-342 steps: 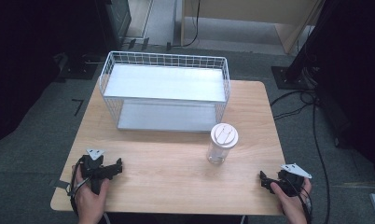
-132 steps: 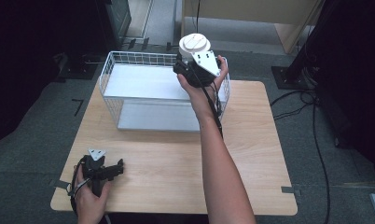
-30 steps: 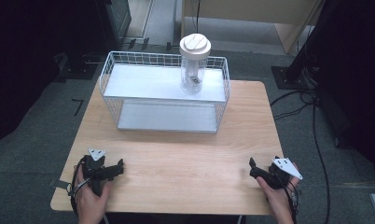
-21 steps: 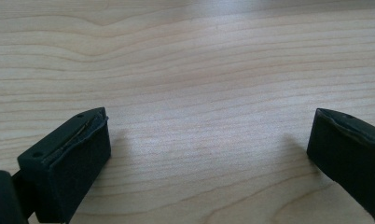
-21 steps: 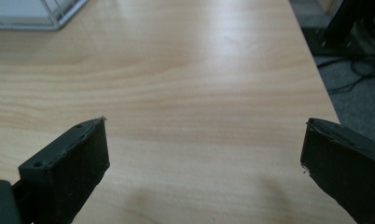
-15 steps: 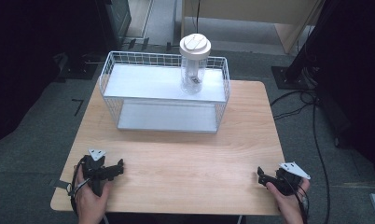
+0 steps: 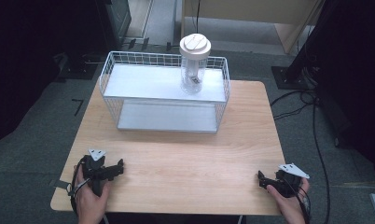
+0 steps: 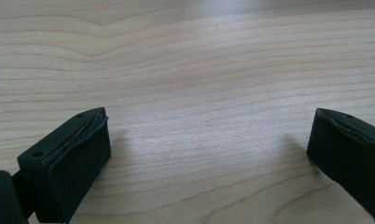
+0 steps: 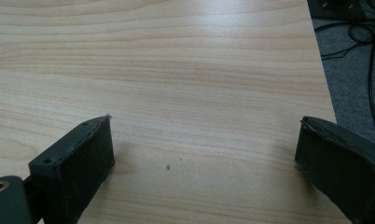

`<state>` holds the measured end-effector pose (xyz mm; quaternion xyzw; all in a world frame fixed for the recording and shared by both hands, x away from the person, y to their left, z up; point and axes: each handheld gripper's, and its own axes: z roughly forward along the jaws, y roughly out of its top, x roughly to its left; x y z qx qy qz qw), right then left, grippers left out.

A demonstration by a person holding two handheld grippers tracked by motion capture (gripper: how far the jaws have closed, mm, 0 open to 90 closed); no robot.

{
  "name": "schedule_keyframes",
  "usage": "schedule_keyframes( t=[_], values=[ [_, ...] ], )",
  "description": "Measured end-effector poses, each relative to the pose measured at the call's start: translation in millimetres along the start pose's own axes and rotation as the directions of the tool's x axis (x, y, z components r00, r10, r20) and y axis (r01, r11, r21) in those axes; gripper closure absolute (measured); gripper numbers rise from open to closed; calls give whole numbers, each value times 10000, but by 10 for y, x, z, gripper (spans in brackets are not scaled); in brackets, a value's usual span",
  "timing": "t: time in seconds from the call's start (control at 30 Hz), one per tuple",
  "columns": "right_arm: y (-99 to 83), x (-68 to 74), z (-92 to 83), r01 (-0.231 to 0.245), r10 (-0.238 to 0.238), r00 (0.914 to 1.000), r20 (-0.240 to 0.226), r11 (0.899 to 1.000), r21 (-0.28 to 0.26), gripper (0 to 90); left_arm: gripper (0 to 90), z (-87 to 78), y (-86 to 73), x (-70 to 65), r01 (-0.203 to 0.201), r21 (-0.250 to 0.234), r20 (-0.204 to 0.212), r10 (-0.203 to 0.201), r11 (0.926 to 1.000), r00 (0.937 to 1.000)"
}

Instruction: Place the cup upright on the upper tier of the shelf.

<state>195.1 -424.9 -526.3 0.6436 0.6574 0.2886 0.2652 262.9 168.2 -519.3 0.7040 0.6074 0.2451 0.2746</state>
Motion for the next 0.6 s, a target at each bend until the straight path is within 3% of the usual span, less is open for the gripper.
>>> schedule_keyframes(
  t=[0.6],
  values=[
    [1,5,-2,-9,10,10000,-98,10000,21,49,0,0,1,-3,-55,0,46,55,10000,10000]
  ],
)
